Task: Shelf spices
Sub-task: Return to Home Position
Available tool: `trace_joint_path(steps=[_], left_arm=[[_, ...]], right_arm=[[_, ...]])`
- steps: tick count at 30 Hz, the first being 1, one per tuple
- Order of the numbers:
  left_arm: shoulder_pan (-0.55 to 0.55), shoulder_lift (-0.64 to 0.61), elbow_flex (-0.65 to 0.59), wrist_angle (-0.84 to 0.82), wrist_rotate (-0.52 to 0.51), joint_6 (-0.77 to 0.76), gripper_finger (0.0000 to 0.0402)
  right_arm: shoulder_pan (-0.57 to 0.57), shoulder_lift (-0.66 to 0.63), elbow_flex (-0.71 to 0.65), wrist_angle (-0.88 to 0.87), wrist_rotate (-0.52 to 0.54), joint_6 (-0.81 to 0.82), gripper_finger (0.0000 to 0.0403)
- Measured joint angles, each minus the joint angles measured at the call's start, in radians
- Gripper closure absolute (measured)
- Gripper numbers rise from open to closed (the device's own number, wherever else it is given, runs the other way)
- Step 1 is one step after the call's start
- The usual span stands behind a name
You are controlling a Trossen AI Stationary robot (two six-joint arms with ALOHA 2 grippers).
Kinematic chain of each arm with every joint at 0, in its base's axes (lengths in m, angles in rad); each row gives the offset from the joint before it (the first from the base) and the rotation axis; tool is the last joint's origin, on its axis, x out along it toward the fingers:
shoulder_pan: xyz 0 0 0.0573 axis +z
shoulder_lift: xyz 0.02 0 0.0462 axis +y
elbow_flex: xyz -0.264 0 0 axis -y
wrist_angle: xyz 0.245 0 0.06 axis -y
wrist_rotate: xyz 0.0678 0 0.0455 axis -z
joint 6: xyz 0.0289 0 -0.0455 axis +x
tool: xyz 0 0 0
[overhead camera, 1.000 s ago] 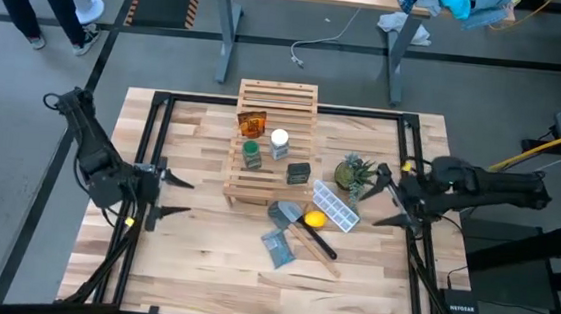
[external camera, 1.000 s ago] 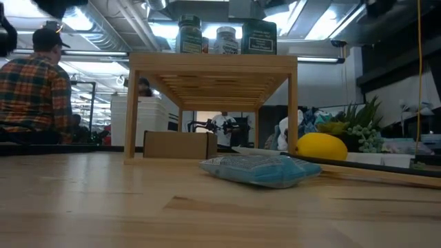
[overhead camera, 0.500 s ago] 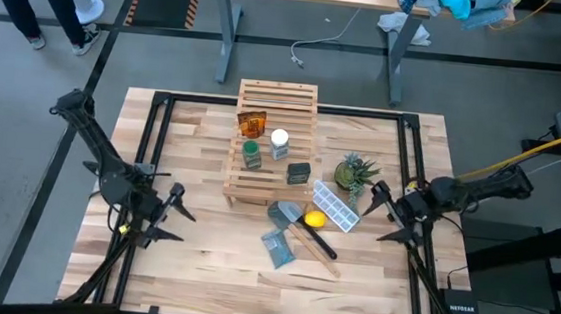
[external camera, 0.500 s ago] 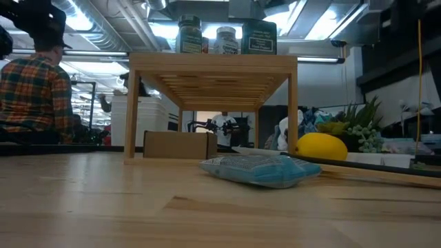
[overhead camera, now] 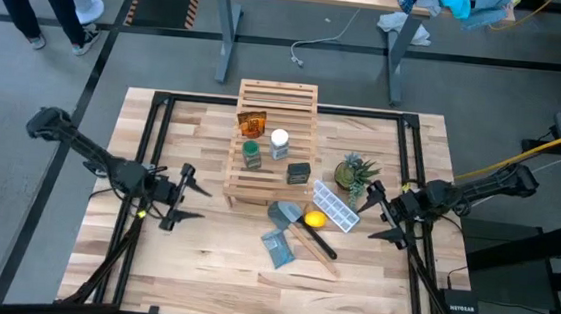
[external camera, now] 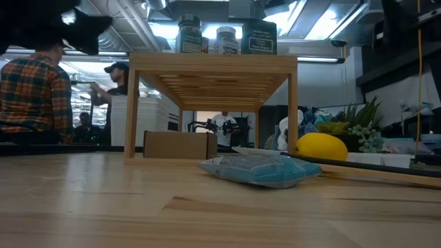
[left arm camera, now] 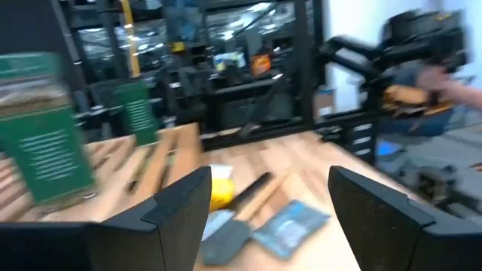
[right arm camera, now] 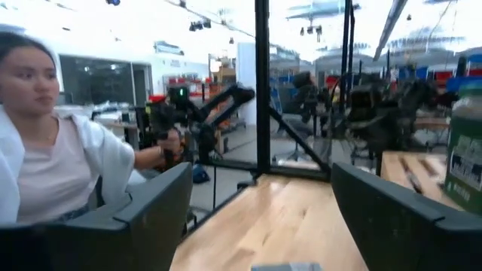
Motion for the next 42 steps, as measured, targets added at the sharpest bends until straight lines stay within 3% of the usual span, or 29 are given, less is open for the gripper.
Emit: trace_joint_path(steps=[8,15,30,33,42], left_arm=[[0.233,0.001,0.000,-0.103,0.108,-0.031,0.0141],[0.362,0.001,-0.001,-0.122,0.247,-0.022,0.0141],[0.421,0.001,-0.039,-0.238,0.320,-0.090,0.0141],[0.421,0.001,-0.039,-0.237,0.320,-0.087,0.0141],[0.421,0.001,-0.039,-0.237,0.319,-0.090,0.0141]], right_arm=[[0.000,0.108,-0.001,0.016,0.000,0.001,0.0079],[0.000,0.166,-0.002,0.014,0.000,-0.031,0.0079],[-0.001,0.275,-0.004,-0.032,0.015,-0.048,0.0079],[0.000,0.284,-0.004,-0.036,0.064,-0.067,0.0079],[-0.001,0.286,-0.004,-0.044,0.342,-0.075,0.0079]])
